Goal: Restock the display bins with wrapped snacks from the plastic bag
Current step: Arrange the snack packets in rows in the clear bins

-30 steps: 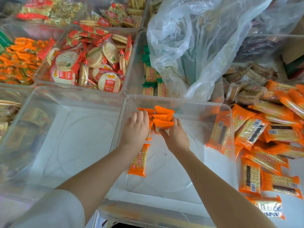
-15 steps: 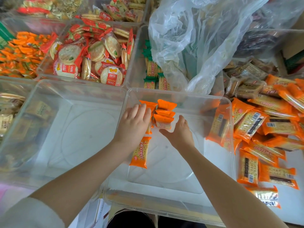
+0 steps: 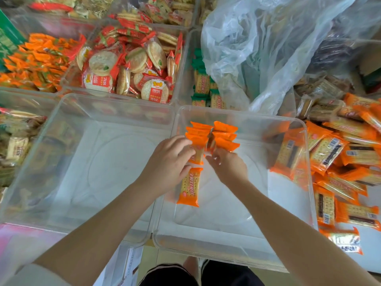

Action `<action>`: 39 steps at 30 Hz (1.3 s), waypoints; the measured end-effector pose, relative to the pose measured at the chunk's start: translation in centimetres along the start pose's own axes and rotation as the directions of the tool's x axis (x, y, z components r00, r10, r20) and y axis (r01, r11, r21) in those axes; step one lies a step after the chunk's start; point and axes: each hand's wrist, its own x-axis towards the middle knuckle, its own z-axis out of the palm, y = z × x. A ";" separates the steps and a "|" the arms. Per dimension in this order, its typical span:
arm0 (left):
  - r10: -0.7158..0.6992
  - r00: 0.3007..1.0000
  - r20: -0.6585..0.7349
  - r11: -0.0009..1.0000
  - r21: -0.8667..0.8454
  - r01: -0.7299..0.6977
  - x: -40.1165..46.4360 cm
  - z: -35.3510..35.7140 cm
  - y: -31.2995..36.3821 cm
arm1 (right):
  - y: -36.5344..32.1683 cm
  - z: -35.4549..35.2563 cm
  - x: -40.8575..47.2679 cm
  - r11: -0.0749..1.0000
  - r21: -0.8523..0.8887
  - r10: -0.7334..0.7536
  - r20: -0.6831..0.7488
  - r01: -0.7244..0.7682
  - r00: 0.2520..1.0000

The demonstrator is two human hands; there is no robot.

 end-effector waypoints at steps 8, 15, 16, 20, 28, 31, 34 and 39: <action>-0.041 0.998 0.054 0.999 -0.001 0.041 1.0 0.0 0.0 | 1.2 -2.9 1.1 0.971 0.047 0.239 -0.170 -0.234 0.956; -0.032 0.994 0.106 0.999 0.020 0.030 1.0 0.1 0.3 | 0.5 -1.4 1.8 0.916 0.389 0.163 -0.126 -0.102 0.979; -0.044 0.993 0.110 0.999 0.013 0.043 0.9 0.0 0.3 | 0.2 -1.0 1.9 0.913 0.398 0.153 -0.143 -0.085 0.978; -0.126 0.987 0.098 0.991 -0.025 0.129 0.2 -0.4 0.6 | -0.3 -0.6 1.6 0.866 0.495 0.183 -0.175 -0.074 0.967; -0.507 0.820 0.265 0.732 -0.370 0.572 -3.2 -0.5 0.6 | 0.3 1.5 -3.3 0.992 0.025 -0.127 0.158 0.124 0.979; -0.499 0.785 0.367 0.674 -0.404 0.618 -4.5 -0.2 0.1 | -1.5 4.3 -3.2 0.967 -0.120 -0.182 0.300 0.226 0.936; -0.500 0.778 0.380 0.620 -0.471 0.628 -4.8 -0.3 0.2 | -2.2 5.5 -2.8 0.951 -0.213 -0.164 0.275 0.226 0.947; -0.508 0.781 0.362 0.623 -0.471 0.624 -4.9 0.0 0.2 | -1.8 4.6 -3.7 0.974 -0.135 -0.137 0.272 0.179 0.952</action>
